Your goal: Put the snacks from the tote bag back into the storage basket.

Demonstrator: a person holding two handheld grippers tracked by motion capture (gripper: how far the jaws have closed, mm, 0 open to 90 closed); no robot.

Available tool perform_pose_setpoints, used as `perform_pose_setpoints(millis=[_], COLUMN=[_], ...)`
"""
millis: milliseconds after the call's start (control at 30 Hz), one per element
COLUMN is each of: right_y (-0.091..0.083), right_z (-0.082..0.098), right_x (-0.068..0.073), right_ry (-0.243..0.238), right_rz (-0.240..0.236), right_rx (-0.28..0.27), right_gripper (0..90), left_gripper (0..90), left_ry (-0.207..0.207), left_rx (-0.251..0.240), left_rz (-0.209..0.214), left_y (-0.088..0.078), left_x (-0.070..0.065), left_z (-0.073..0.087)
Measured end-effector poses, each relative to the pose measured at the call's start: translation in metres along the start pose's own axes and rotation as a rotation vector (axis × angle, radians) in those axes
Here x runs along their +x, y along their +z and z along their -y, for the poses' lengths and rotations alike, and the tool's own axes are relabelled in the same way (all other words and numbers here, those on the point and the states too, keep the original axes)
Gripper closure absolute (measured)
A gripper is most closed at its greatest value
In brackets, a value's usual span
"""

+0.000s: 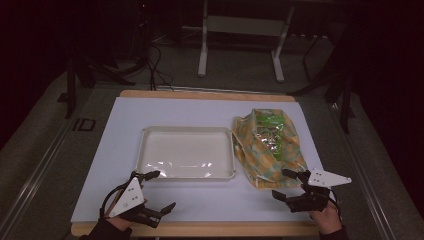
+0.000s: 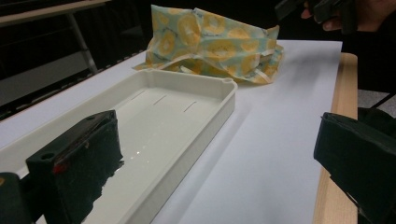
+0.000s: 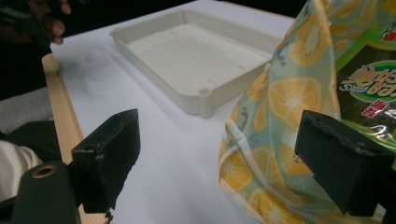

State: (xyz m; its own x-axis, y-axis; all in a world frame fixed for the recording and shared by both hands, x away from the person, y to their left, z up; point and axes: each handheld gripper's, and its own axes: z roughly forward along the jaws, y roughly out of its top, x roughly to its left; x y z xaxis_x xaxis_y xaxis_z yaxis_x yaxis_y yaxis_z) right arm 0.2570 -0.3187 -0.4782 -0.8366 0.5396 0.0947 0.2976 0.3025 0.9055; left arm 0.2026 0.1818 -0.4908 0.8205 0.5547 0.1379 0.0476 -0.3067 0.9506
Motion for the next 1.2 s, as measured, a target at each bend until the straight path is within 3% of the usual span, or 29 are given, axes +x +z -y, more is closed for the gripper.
perform_pose_setpoints(millis=[133,200,233,300,367,633,1200], right_y=[0.003,0.005,0.005,0.011,0.013,0.007,-0.012], right_z=[0.000,-0.001,-0.001,-0.001,-0.001,-0.008,-0.026], right_x=[0.000,0.001,0.001,0.003,0.004,0.002,0.003], right_ry=[-0.025,-0.044,-0.044,-0.063,-0.062,-0.056,-0.106], right_rz=[-0.021,-0.067,-0.067,-0.104,-0.100,-0.092,-0.005], right_rx=[0.019,0.040,0.040,0.094,0.101,0.022,-0.083], right_gripper=[13.9,13.9,13.9,13.8,13.8,13.6,13.6], left_gripper=[1.2,1.2,1.2,1.2,1.2,1.2,1.2], left_ry=[-0.001,0.002,0.002,0.002,0.002,-0.002,0.003], left_rx=[0.000,0.001,0.001,-0.001,0.000,-0.007,-0.006], left_rz=[0.008,0.012,0.012,0.014,0.014,0.015,0.011], left_y=[0.001,0.001,0.001,0.002,0.002,0.002,0.001], left_x=[-0.001,-0.001,-0.001,-0.002,-0.002,-0.002,-0.003], left_z=[0.000,0.000,0.000,-0.001,-0.001,-0.001,-0.001])
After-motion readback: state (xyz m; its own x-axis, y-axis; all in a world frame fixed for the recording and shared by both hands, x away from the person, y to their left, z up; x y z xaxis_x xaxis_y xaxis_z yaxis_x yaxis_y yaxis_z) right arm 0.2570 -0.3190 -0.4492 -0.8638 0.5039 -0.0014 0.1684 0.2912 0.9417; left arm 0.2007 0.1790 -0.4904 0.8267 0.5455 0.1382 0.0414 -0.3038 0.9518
